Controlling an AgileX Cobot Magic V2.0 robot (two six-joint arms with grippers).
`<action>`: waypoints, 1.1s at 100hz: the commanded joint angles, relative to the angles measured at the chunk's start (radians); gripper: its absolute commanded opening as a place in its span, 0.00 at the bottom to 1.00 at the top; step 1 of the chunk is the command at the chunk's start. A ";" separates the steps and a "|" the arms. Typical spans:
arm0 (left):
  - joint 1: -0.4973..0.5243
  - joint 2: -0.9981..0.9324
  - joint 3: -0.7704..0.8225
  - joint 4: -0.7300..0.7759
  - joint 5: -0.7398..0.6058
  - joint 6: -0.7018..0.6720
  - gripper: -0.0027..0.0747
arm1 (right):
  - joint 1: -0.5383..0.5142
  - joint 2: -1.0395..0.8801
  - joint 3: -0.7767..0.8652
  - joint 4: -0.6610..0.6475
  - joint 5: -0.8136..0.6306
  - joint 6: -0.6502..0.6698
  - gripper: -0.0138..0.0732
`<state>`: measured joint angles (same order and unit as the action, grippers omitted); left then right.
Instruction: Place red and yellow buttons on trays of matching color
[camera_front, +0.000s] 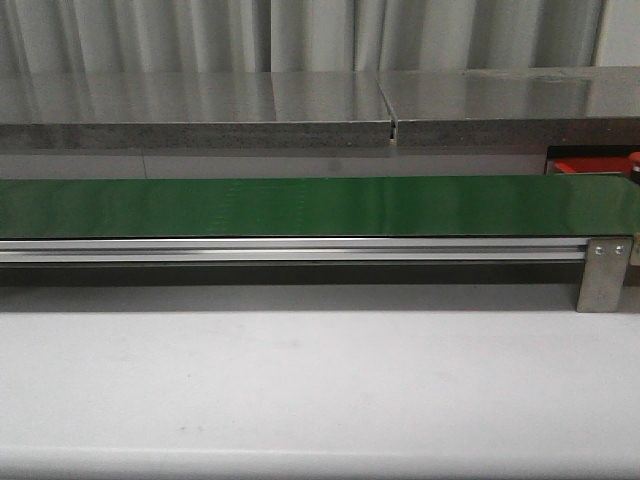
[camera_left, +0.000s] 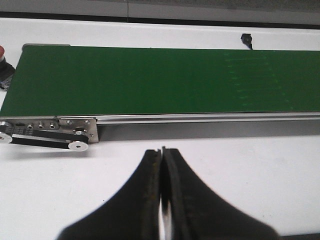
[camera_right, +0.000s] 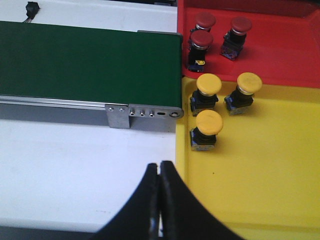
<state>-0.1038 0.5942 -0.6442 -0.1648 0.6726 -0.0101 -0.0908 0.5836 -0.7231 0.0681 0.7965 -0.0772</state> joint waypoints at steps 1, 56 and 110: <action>-0.002 0.002 -0.027 -0.015 -0.065 -0.012 0.01 | 0.000 -0.026 -0.009 -0.011 -0.066 -0.006 0.02; -0.002 0.002 -0.027 -0.015 -0.065 -0.012 0.01 | 0.000 -0.042 0.001 -0.011 -0.065 -0.006 0.02; -0.002 0.002 -0.027 -0.015 -0.065 -0.012 0.01 | 0.000 -0.042 0.001 -0.011 -0.065 -0.006 0.02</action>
<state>-0.1038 0.5942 -0.6442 -0.1648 0.6726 -0.0101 -0.0908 0.5408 -0.7005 0.0681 0.7965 -0.0772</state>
